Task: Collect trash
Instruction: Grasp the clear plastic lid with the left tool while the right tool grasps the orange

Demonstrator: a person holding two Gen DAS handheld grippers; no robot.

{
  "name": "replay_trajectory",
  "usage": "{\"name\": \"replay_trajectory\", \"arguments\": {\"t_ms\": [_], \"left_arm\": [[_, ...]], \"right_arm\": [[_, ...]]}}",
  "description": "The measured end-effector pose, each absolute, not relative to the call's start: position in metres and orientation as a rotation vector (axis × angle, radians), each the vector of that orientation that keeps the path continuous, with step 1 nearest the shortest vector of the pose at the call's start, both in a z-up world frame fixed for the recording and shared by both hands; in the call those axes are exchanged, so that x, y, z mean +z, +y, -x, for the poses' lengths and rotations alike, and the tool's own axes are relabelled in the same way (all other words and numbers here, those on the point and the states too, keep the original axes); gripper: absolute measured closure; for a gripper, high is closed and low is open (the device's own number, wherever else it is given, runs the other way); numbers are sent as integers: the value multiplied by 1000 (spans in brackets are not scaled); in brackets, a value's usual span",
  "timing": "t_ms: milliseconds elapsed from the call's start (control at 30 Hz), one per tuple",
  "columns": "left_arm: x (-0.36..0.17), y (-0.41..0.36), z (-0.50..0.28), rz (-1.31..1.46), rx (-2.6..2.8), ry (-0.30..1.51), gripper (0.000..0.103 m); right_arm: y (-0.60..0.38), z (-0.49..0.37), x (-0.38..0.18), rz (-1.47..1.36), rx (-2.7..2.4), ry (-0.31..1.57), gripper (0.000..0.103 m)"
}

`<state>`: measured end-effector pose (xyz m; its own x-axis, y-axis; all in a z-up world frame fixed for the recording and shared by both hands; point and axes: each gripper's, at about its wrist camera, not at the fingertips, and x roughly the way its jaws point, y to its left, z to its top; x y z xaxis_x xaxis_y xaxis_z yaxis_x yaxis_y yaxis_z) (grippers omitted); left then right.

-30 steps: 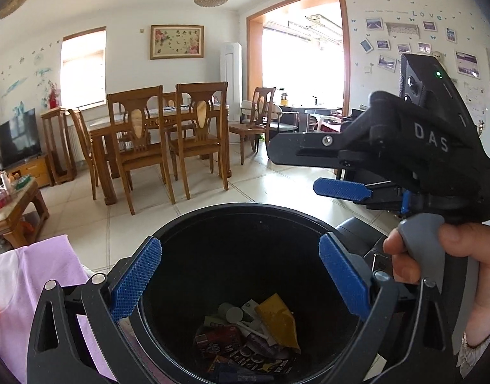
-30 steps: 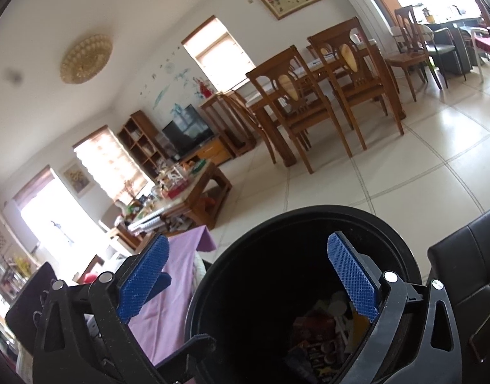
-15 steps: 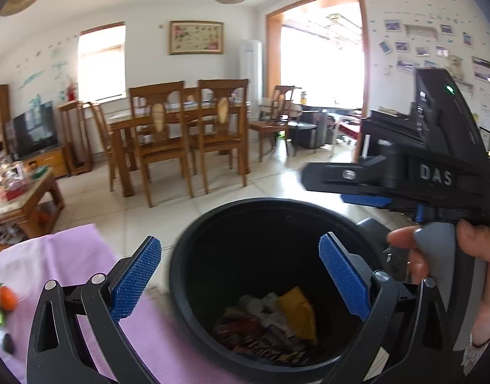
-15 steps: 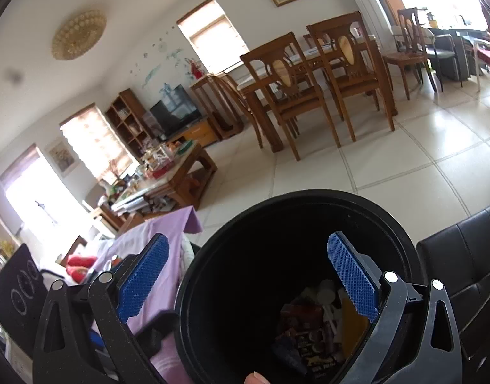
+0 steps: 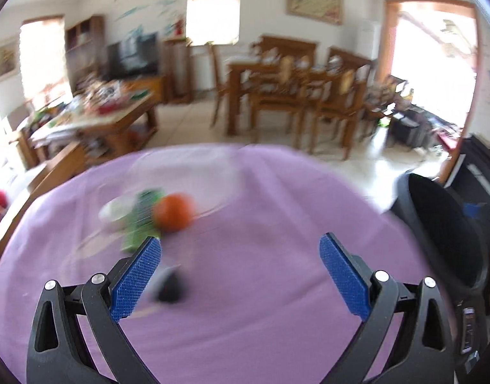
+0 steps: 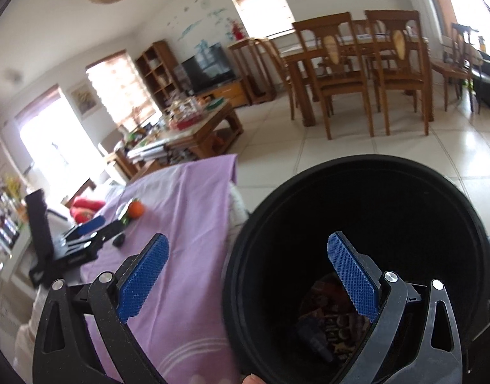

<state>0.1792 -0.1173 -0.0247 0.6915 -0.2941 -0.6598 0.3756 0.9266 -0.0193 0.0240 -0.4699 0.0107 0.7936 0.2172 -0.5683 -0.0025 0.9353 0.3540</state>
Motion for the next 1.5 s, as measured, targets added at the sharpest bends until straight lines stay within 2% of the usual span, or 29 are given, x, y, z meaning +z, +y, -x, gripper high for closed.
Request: {"name": "replay_trajectory", "arguments": {"t_ms": [167, 200, 267, 300, 333, 367, 567, 667, 733, 867, 933, 1033, 1300, 1367, 1433, 1500], "left_arm": [[-43, -89, -205, -118, -359, 828, 8], [-45, -87, -207, -107, -373, 843, 13], [-46, -83, -215, -84, -392, 877, 44], [-47, -80, -217, -76, -388, 888, 48], [-47, -75, -216, -59, -394, 885, 56], [-47, -71, -217, -46, -396, 884, 59], [-48, -50, -213, 44, -437, 884, 60], [-48, -39, -213, 65, -419, 868, 60], [-46, -35, -211, 67, -406, 853, 60], [-42, -35, -209, 60, -376, 826, 63], [-40, -34, -210, 70, -370, 824, 63], [-40, -26, -211, 88, -365, 825, 63], [-39, -19, -211, 101, -361, 824, 64], [-39, -19, -212, 96, -358, 827, 64], [-41, -20, -213, 87, -353, 836, 64], [-42, -23, -214, 84, -352, 847, 64]], "right_arm": [[-417, -59, 15, -283, 209, 668, 5], [-405, -67, 16, -263, 226, 675, 5], [-380, -83, 18, -223, 260, 690, 5], [-367, -91, 19, -202, 276, 697, 5], [-357, -99, 19, -186, 289, 702, 5], [-347, -107, 19, -169, 303, 710, 5], [-288, -162, 11, -96, 366, 770, 5], [-261, -190, 4, -66, 382, 800, 9], [-243, -211, -4, -41, 383, 829, 18], [-227, -237, -17, 1, 378, 853, 22], [-216, -250, -22, 18, 379, 867, 31], [-206, -266, -29, 37, 372, 877, 36], [-192, -287, -46, 41, 406, 912, 36], [-189, -290, -50, 44, 413, 919, 41], [-187, -290, -50, 73, 402, 905, 55], [-188, -290, -50, 42, 424, 909, 65]]}}
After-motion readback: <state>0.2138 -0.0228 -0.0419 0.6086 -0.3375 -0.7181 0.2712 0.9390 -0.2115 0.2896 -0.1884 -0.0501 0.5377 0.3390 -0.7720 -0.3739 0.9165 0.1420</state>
